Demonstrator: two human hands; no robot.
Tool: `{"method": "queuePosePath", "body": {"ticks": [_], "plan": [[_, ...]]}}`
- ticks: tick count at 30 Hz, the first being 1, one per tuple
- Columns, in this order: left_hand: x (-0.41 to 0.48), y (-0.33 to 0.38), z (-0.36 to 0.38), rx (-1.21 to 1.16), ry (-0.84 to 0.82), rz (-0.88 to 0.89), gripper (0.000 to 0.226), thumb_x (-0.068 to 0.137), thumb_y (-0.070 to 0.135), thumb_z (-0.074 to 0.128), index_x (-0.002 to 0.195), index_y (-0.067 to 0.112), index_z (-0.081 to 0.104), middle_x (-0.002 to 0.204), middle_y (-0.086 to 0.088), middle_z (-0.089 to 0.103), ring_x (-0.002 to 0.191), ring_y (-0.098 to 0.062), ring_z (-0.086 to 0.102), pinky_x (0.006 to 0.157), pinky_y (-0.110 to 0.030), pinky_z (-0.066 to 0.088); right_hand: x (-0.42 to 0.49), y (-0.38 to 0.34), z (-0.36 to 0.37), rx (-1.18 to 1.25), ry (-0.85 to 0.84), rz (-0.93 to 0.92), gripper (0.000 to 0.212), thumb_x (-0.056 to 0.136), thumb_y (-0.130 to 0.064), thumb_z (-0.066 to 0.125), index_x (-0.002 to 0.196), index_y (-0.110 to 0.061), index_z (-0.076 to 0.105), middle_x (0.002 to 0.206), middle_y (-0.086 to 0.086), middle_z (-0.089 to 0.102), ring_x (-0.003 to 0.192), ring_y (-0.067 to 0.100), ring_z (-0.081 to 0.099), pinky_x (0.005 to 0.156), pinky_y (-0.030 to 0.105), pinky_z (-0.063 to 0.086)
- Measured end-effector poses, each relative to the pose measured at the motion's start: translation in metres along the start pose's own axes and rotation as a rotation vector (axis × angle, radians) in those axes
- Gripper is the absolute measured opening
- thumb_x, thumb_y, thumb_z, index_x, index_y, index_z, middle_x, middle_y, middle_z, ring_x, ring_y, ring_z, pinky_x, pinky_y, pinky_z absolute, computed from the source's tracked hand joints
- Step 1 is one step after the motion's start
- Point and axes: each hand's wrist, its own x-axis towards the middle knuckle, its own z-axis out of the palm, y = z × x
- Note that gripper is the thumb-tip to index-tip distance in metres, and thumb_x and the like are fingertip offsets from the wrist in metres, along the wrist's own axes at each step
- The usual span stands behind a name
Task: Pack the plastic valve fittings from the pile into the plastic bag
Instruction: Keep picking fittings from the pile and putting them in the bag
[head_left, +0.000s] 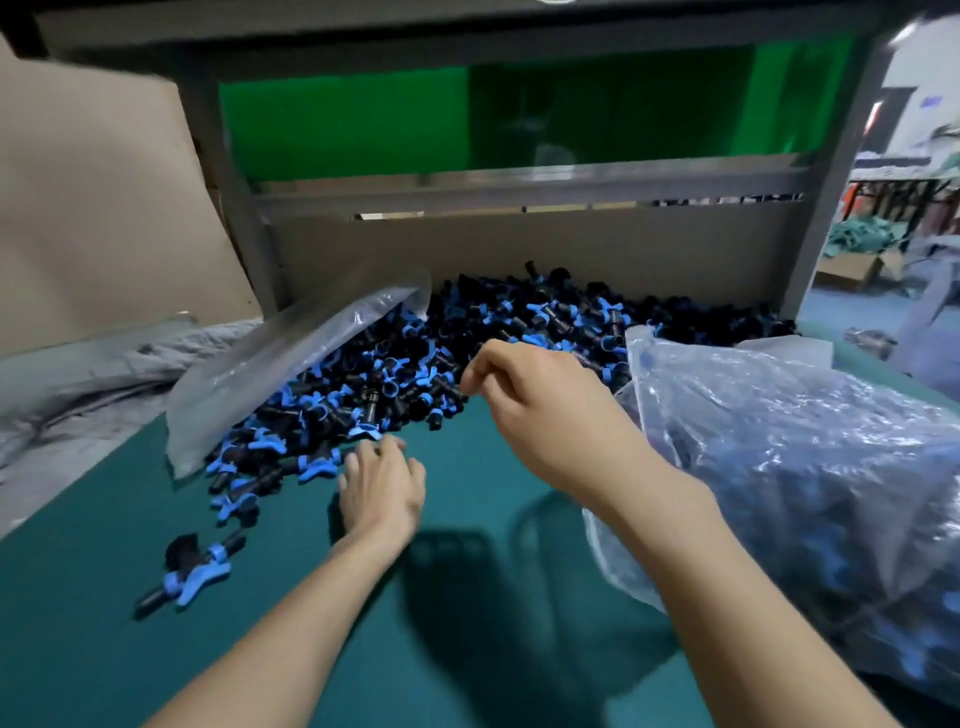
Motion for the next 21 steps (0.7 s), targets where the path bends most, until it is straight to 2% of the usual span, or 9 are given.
{"method": "queuePosePath", "body": {"ticks": [3, 6, 9, 12, 13, 15, 18, 19, 21], "plan": [[0.014, -0.024, 0.000, 0.139, 0.116, -0.107, 0.044, 0.095, 0.029, 0.053, 0.136, 0.016, 0.046, 0.144, -0.020, 0.035, 0.130, -0.038, 0.035, 0.107, -0.047, 0.030, -0.017, 0.004, 0.039, 0.102, 0.025, 0.098, 0.020, 0.096, -0.024, 0.041, 0.099, -0.028, 0.060, 0.093, -0.008, 0.064, 0.085, 0.021, 0.058, 0.077, 0.039, 0.047], [0.030, -0.042, 0.005, 0.149, 0.017, -0.195, 0.047, 0.100, 0.032, 0.045, 0.145, 0.022, 0.038, 0.157, -0.025, 0.015, 0.144, -0.041, 0.014, 0.115, -0.049, 0.019, -0.039, 0.003, 0.089, 0.152, 0.027, 0.129, 0.017, 0.096, -0.028, 0.040, 0.102, -0.031, 0.055, 0.103, -0.008, 0.063, 0.094, 0.022, 0.058, 0.080, 0.039, 0.046], [0.035, -0.044, 0.006, 0.090, -0.016, -0.228, 0.040, 0.102, 0.035, 0.043, 0.139, 0.022, 0.045, 0.152, -0.024, 0.025, 0.142, -0.040, 0.019, 0.112, -0.050, 0.024, -0.054, 0.017, 0.126, 0.202, 0.038, 0.179, 0.018, 0.096, -0.027, 0.038, 0.104, -0.032, 0.053, 0.107, -0.012, 0.060, 0.099, 0.017, 0.058, 0.083, 0.038, 0.047], [0.022, -0.040, 0.007, 0.137, 0.063, -0.109, 0.035, 0.102, 0.037, 0.044, 0.131, 0.020, 0.052, 0.141, -0.019, 0.039, 0.130, -0.037, 0.034, 0.104, -0.047, 0.033, -0.055, 0.041, 0.140, 0.373, 0.065, 0.307, 0.020, 0.096, -0.019, 0.042, 0.104, -0.031, 0.057, 0.106, -0.015, 0.062, 0.097, 0.007, 0.059, 0.086, 0.033, 0.048], [0.014, -0.036, 0.009, 0.079, 0.118, -0.042, 0.033, 0.102, 0.038, 0.045, 0.129, 0.021, 0.054, 0.138, -0.016, 0.042, 0.126, -0.035, 0.039, 0.100, -0.044, 0.035, -0.054, 0.047, 0.141, 0.451, 0.086, 0.356, 0.021, 0.096, -0.017, 0.044, 0.104, -0.031, 0.058, 0.105, -0.016, 0.063, 0.095, 0.005, 0.060, 0.086, 0.031, 0.048], [-0.005, -0.022, 0.012, -0.217, 0.217, 0.101, 0.029, 0.101, 0.038, 0.046, 0.124, 0.025, 0.059, 0.131, -0.009, 0.047, 0.115, -0.026, 0.049, 0.094, -0.036, 0.039, -0.051, 0.057, 0.140, 0.566, 0.158, 0.429, 0.023, 0.096, -0.018, 0.044, 0.105, -0.033, 0.059, 0.106, -0.016, 0.066, 0.096, 0.004, 0.061, 0.087, 0.030, 0.048], [-0.035, 0.012, 0.017, -0.771, 0.150, 0.171, 0.017, 0.103, 0.036, 0.043, 0.108, 0.035, 0.060, 0.113, 0.010, 0.060, 0.098, 0.001, 0.059, 0.086, -0.011, 0.042, -0.048, 0.064, 0.141, 0.641, 0.220, 0.468, 0.026, 0.099, -0.021, 0.044, 0.117, -0.034, 0.056, 0.116, -0.014, 0.062, 0.108, 0.001, 0.057, 0.096, 0.025, 0.044], [-0.042, 0.022, 0.018, -0.941, 0.080, 0.128, 0.020, 0.104, 0.035, 0.041, 0.106, 0.033, 0.060, 0.108, 0.012, 0.066, 0.096, 0.002, 0.063, 0.082, -0.008, 0.043, -0.049, 0.065, 0.142, 0.645, 0.215, 0.478, 0.028, 0.100, -0.024, 0.044, 0.124, -0.032, 0.054, 0.121, -0.013, 0.059, 0.113, 0.000, 0.054, 0.100, 0.025, 0.041], [-0.050, 0.035, 0.021, -1.207, -0.031, 0.013, 0.026, 0.106, 0.033, 0.037, 0.109, 0.027, 0.062, 0.104, 0.005, 0.073, 0.095, -0.012, 0.069, 0.081, -0.018, 0.049, -0.051, 0.068, 0.144, 0.633, 0.184, 0.499, 0.033, 0.101, -0.031, 0.044, 0.134, -0.030, 0.049, 0.127, -0.012, 0.054, 0.120, 0.001, 0.049, 0.105, 0.026, 0.037]]}}
